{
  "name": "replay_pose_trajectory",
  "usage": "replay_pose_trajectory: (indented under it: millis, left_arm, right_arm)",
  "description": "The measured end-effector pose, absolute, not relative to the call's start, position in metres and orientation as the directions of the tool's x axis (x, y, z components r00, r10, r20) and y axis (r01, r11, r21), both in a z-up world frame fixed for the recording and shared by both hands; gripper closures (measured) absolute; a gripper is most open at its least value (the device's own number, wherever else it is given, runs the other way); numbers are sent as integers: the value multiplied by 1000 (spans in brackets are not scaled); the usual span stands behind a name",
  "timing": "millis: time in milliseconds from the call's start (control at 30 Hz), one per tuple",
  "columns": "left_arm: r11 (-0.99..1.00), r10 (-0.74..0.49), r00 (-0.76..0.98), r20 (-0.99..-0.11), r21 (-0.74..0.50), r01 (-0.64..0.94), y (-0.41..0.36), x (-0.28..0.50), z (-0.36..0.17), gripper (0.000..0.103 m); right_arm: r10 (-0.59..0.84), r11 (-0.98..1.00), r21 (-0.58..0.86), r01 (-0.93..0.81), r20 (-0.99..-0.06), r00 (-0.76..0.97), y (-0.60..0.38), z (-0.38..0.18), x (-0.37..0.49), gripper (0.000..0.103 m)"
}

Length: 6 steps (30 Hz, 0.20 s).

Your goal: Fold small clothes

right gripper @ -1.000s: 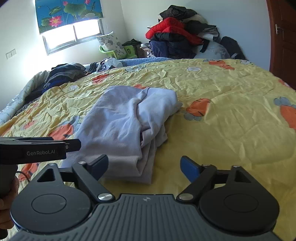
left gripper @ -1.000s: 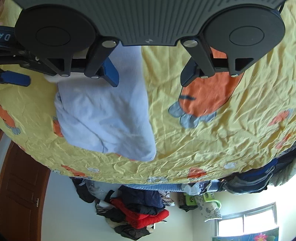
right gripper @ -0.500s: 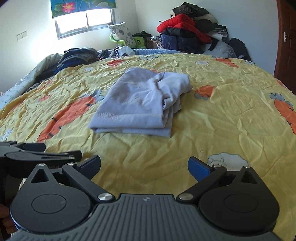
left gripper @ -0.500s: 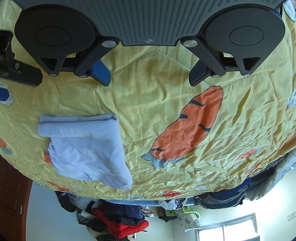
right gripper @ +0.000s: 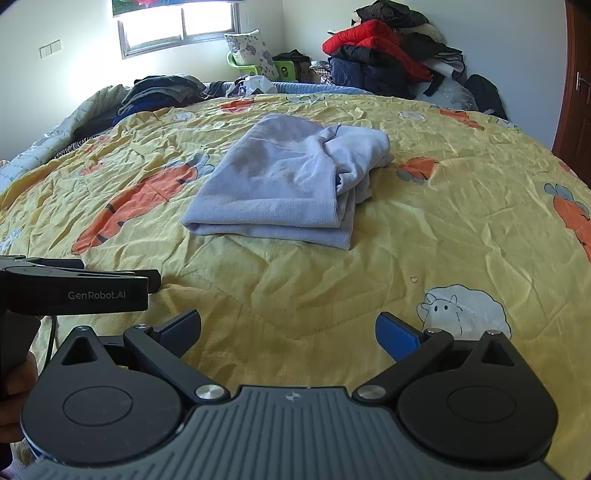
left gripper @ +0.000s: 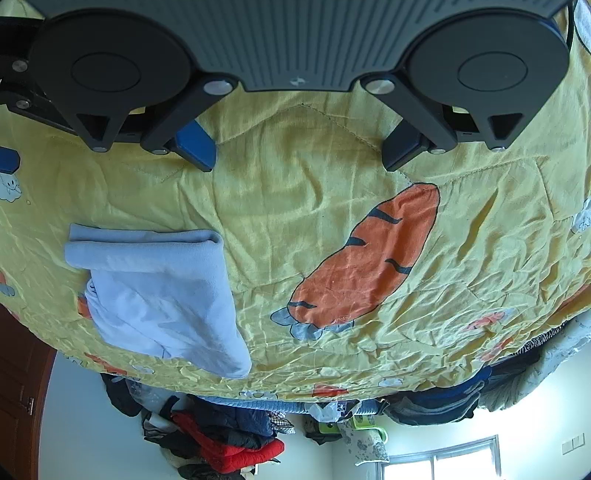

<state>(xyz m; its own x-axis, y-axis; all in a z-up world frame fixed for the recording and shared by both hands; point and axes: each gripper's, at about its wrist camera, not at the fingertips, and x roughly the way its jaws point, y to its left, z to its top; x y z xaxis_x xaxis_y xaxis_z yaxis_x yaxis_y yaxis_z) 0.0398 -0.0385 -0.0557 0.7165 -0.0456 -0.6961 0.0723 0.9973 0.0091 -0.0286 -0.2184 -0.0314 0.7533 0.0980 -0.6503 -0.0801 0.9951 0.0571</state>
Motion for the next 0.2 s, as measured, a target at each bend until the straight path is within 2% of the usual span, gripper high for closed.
replay_pose_trajectory:
  millis: [200]
  left_arm:
    - [996,-38,719,-694,36,87,-41,38,-56,6]
  right_arm:
    - [101,995,65,-78,-648,755,-221,-31,-29,1]
